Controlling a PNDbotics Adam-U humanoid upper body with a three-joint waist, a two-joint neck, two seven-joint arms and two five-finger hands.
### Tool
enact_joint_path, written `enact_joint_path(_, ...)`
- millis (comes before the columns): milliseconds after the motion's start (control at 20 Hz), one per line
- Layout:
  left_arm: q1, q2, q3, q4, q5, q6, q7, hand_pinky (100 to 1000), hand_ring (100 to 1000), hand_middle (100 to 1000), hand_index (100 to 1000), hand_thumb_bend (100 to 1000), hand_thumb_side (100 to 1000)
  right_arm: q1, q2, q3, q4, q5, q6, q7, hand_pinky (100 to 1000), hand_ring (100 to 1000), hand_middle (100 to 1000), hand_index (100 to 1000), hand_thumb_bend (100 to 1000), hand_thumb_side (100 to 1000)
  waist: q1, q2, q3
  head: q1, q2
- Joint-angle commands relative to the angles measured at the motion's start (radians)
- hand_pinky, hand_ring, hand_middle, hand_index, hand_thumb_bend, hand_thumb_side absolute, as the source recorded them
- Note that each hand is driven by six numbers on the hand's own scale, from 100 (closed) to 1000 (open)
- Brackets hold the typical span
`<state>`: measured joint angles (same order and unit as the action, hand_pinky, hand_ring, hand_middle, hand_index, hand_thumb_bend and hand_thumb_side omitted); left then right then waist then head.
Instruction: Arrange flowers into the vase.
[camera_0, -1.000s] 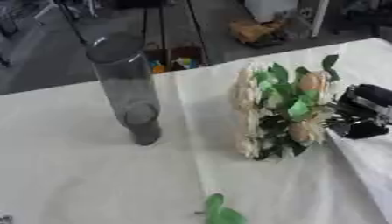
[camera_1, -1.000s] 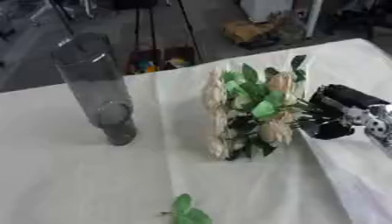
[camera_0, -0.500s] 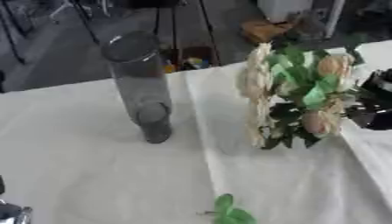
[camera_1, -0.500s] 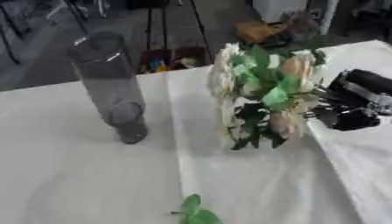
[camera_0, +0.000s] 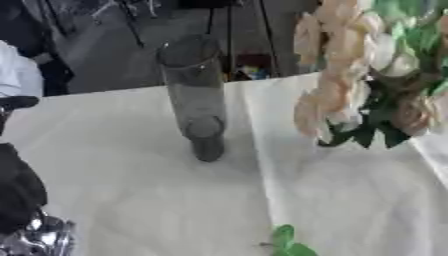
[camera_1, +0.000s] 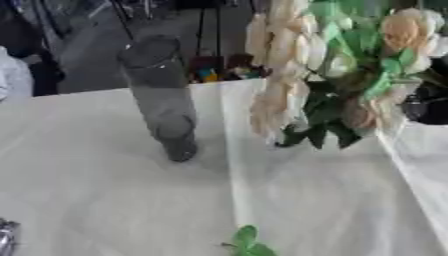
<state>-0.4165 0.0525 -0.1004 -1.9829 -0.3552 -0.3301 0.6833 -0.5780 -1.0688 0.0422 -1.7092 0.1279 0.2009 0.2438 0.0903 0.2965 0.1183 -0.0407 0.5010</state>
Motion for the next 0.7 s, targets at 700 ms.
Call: enact_joint_path(700, -0.009, 0.017, -0.008, -0.017, 0.004, -0.003, -0.005, 503, 756, 729, 805, 215, 962, -0.381, 0.181, 0.054, 0.068, -0.3, 0.178, -0.134, 100, 202, 100, 102, 100, 100, -0.027, -0.023, 0.025, -0.01, -0.003)
